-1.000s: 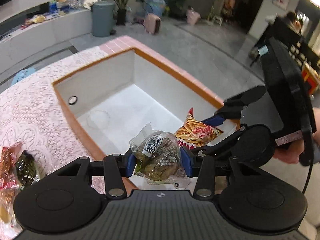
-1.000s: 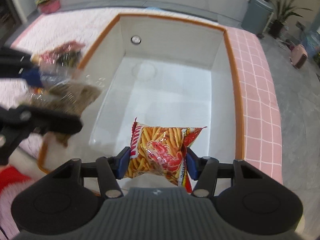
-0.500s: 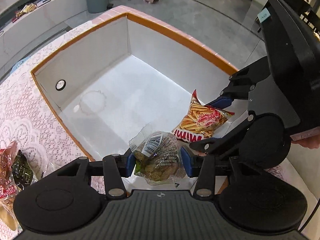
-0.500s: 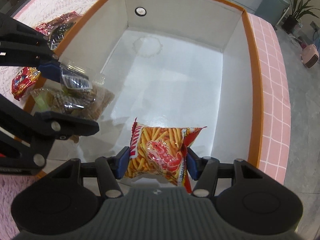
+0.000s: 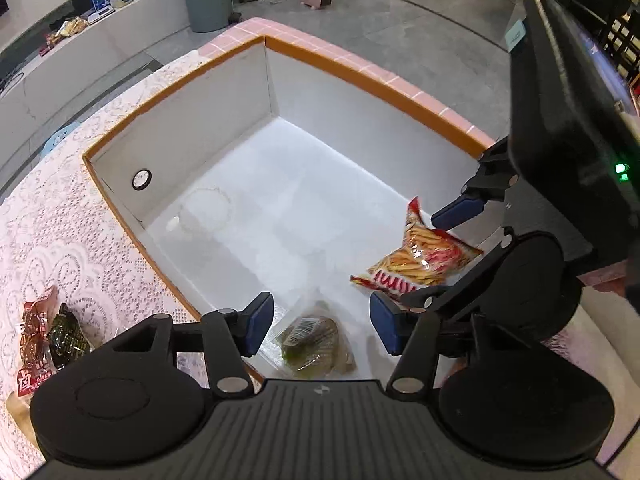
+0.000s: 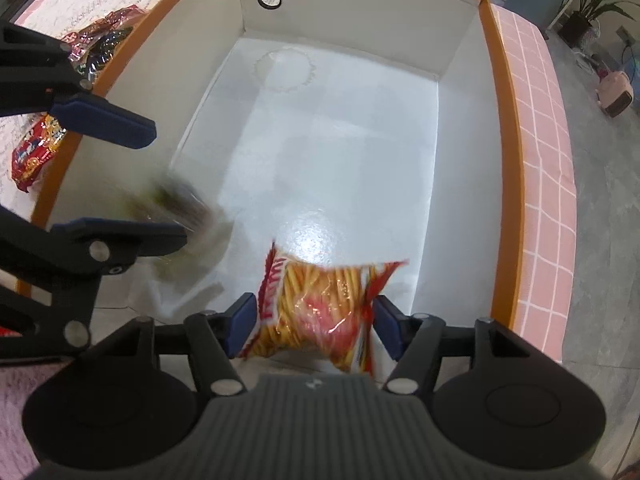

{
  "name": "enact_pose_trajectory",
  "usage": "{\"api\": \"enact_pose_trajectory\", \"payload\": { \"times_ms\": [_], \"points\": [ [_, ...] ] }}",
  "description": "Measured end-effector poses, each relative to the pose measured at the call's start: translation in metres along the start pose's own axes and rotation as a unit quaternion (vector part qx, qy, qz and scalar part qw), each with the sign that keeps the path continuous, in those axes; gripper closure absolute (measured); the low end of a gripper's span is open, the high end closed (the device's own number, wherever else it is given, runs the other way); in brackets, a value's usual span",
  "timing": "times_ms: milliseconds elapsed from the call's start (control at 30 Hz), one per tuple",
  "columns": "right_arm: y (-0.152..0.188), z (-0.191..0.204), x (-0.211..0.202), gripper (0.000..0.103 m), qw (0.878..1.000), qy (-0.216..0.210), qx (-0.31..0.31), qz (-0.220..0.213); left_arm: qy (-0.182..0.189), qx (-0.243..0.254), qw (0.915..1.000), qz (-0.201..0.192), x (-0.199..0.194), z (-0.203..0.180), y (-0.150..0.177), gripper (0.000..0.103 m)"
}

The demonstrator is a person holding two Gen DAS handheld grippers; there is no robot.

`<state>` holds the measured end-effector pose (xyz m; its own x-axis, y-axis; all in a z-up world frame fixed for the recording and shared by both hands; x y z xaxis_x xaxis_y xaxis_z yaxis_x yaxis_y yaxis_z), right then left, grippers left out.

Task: Organize snacks
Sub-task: 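Carry both bags over the orange box and open both tools to drop them, then move both tools back over the snack pile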

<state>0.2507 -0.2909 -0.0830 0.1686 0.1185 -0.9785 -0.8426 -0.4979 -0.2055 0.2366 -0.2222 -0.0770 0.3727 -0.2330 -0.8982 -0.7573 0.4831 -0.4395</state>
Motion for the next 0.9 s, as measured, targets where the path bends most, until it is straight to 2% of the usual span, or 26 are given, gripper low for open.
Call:
{"api": "enact_pose_trajectory", "payload": {
  "times_ms": [100,167,300,400,567,900],
  "points": [
    [-0.003,0.000,-0.003,0.036,1.000,0.004,0.000,-0.001,-0.001,0.001,0.9999,-0.015,-0.012,0.000,-0.001,0.034],
    [-0.004,0.002,-0.009,0.027,1.000,0.012,0.001,-0.007,0.003,-0.001,0.9997,-0.026,-0.021,0.000,0.000,0.034],
    [-0.005,0.006,-0.020,0.024,1.000,0.018,-0.002,-0.018,0.008,-0.009,0.9990,-0.043,-0.038,0.002,0.003,0.032],
    [-0.004,0.011,-0.027,0.016,0.999,0.028,-0.003,-0.024,0.006,-0.025,0.9982,-0.054,-0.050,0.004,0.009,0.031],
    [-0.003,0.019,-0.045,0.016,0.997,0.040,0.018,-0.058,-0.002,-0.050,0.9958,-0.076,-0.073,0.016,0.021,0.031],
    [-0.004,0.064,-0.070,0.015,0.991,0.005,0.043,-0.124,-0.029,-0.079,0.9902,-0.112,-0.113,0.043,0.053,0.030]
  ]
}}
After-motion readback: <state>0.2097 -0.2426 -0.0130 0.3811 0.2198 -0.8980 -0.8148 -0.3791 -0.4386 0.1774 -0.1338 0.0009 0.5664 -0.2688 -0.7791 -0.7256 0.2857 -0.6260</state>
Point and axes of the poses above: each gripper's, at about its wrist camera, not at the fingertips, and x roughly the way its jaws point, z to its left, y to its underside, the point moved 6 cm from there along x, roughly the way its jaws point, and after that the axes turned 2 degrees about -y, right-handed, at the moved point
